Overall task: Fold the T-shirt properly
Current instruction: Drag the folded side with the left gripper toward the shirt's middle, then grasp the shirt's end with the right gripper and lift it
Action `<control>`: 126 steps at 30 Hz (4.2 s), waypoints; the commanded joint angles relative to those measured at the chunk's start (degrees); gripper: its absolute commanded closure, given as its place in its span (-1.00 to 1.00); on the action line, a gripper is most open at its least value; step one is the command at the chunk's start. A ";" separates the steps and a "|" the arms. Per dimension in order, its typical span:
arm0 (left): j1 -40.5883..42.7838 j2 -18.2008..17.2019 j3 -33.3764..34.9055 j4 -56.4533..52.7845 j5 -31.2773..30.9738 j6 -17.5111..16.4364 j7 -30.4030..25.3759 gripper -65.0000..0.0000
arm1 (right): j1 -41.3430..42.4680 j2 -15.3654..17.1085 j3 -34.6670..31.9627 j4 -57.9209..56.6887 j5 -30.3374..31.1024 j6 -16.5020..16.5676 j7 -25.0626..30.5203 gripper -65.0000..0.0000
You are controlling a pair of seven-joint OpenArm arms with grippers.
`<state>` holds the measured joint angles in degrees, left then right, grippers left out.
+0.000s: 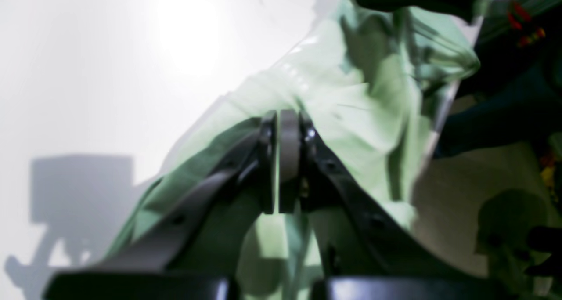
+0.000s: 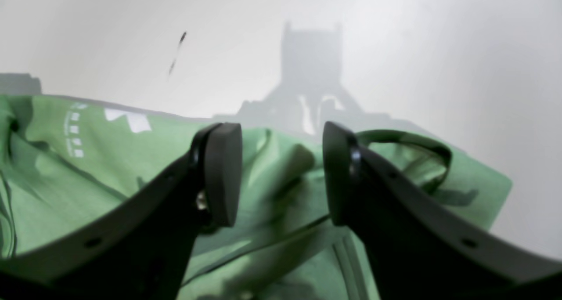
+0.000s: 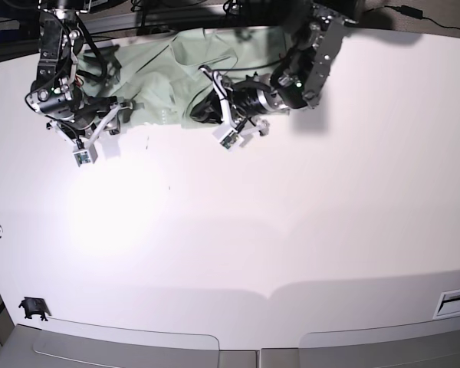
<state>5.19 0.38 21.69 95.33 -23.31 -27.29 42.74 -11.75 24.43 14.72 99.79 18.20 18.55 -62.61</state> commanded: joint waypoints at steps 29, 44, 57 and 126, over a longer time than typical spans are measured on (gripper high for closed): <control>15.32 -5.90 3.96 10.51 5.31 3.08 -0.04 1.00 | 0.63 0.81 0.31 0.85 0.44 -0.20 1.84 0.14; 14.84 -2.49 8.41 11.98 11.74 2.82 -1.64 1.00 | 0.66 0.83 0.31 0.85 -1.53 -0.20 1.79 0.14; 14.97 -2.51 8.41 20.52 11.96 0.52 0.09 0.43 | 0.96 7.45 18.36 0.70 -5.01 -2.29 3.69 -0.23; 14.82 -4.55 8.37 20.52 12.81 0.52 -2.49 0.43 | 1.49 17.03 11.82 -46.99 66.80 21.45 -17.39 -0.23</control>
<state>20.14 -4.62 29.93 114.80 -9.56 -26.41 41.93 -10.57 39.83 26.28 52.27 84.25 39.72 -80.05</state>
